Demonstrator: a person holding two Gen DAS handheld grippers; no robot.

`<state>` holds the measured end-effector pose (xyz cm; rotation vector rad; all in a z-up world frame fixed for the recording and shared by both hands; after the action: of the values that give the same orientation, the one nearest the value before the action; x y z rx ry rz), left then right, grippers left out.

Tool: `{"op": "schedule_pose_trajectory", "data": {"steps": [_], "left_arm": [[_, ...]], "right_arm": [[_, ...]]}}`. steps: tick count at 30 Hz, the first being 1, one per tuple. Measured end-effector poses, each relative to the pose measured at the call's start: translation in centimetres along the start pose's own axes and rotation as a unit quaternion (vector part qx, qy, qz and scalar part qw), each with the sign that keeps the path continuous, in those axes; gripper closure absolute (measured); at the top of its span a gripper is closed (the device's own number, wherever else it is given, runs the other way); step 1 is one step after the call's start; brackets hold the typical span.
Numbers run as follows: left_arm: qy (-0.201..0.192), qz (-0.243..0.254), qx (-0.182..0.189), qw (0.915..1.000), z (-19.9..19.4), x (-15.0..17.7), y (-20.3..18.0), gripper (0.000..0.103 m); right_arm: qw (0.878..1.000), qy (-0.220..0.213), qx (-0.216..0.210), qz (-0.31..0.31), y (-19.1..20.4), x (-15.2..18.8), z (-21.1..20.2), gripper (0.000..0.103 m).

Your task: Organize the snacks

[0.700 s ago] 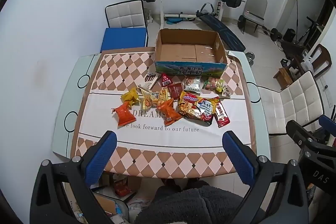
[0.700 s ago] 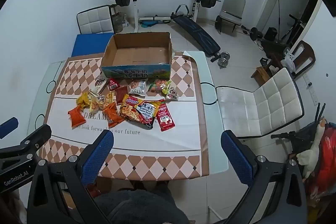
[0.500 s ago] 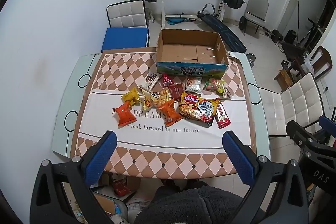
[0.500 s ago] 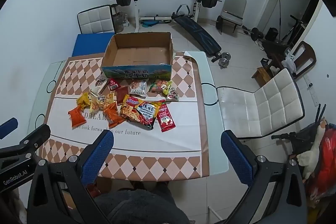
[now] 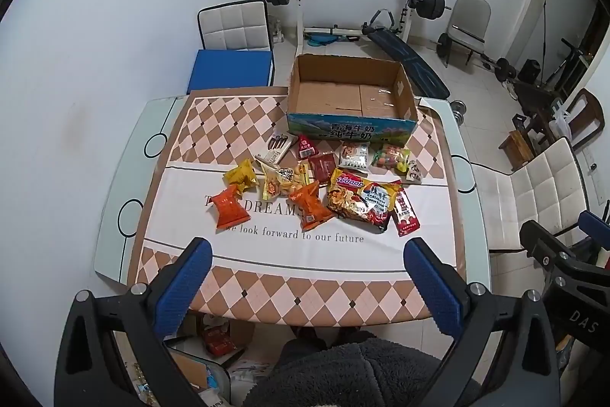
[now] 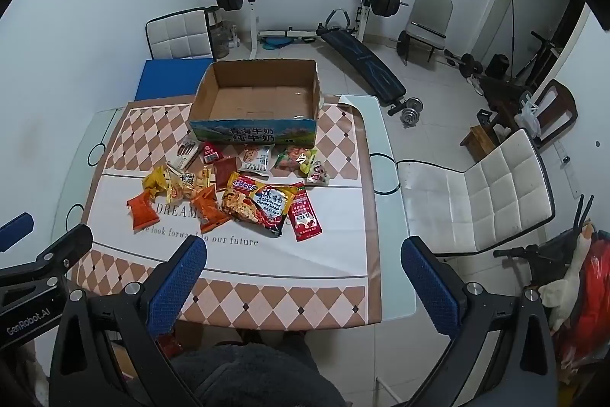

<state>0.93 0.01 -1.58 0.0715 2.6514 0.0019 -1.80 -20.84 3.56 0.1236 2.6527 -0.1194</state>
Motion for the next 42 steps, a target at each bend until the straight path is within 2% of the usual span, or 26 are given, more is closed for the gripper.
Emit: {"op": "schedule_pose_trajectory", "data": {"steps": [13,42], "left_arm": [[-0.007,0.001,0.0,1.0,-0.8,-0.5,0.2,0.0],[-0.015,0.0,0.0,0.9999,-1.5,-0.6,-0.4,0.0]], "right_arm": [[1.0,-0.006,-0.001,0.001,1.4,-0.2,0.0,0.0],[1.0,-0.013,-0.007,0.002,0.6,-0.4,-0.9,0.0]]}}
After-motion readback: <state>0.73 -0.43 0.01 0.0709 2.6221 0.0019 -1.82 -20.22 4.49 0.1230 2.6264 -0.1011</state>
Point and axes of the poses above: each gripper's, at about its wrist camera, not at the fingertips, and z roughly the way its jaws point, y to its left, x to its underside, the point moved 2 cm from there along z, roughly the way its jaws point
